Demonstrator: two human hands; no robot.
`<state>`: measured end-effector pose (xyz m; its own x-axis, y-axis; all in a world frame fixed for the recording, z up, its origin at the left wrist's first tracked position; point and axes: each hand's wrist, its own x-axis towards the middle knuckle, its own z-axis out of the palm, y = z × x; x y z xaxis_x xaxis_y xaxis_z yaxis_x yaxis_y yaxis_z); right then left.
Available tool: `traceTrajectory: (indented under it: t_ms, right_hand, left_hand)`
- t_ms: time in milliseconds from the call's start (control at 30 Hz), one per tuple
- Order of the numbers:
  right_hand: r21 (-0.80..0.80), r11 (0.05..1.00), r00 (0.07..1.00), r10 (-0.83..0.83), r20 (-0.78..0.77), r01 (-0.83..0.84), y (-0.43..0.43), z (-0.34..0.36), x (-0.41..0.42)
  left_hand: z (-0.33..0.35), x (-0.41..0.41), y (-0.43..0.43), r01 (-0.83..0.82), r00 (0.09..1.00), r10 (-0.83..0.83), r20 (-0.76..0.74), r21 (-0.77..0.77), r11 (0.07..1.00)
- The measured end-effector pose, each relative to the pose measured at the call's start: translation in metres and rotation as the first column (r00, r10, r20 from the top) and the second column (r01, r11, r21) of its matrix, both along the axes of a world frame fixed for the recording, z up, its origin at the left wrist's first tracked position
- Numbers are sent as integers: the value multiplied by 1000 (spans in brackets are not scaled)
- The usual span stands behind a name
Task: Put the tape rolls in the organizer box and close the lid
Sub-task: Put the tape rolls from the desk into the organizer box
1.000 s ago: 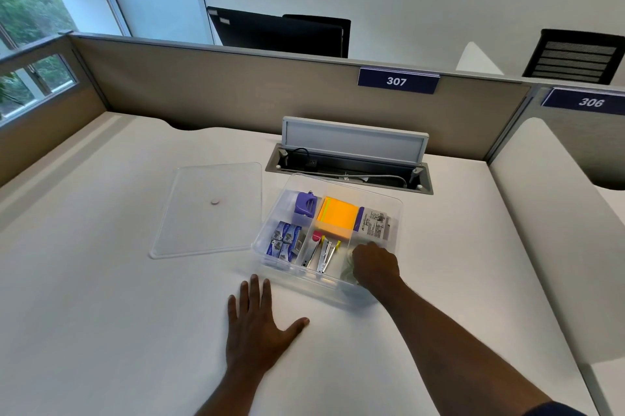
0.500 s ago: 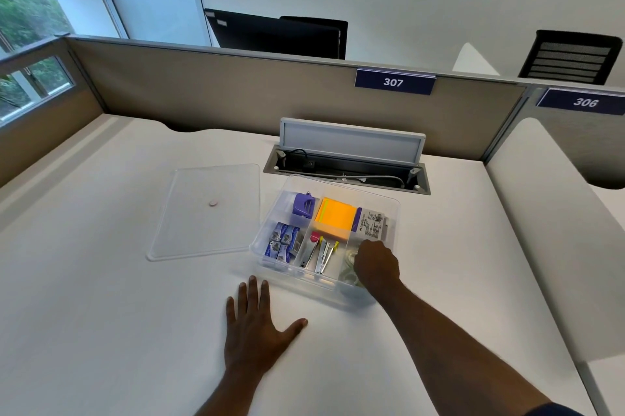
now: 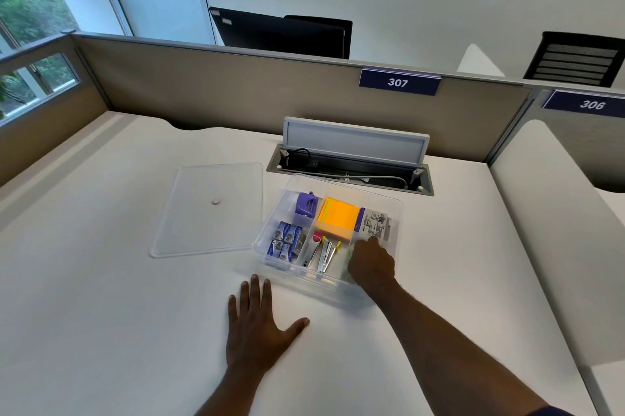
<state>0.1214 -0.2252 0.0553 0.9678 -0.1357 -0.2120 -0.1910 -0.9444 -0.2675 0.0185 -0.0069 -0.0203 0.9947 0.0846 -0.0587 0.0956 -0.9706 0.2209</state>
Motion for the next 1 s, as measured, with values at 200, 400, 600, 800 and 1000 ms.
traceTrajectory:
  t_ms: [200, 400, 600, 800, 1000]
  right_hand:
    - [31, 999, 999, -43, 13, 43, -3, -3, -2]
    - [55, 998, 999, -42, 30, 40, -4, -1, -5]
    - [110, 992, 995, -70, 72, 61, -2, 5, -3]
    - [169, 973, 983, -172, 62, 159, -1, 17, 2]
    - [94, 987, 985, -122, -124, 134, -6, 21, -5]
  left_hand:
    - [0, 0, 1, 4, 1000, -4, -7, 2, 1000]
    - [1, -1, 1, 5, 1000, -5, -4, -8, 1000]
    - [1, -1, 1, 5, 1000, -5, -7, 0, 1000]
    - [2, -1, 0, 2, 1000, -2, 4, -22, 1000]
    - [3, -1, -1, -1, 1000, 1, 6, -22, 1000]
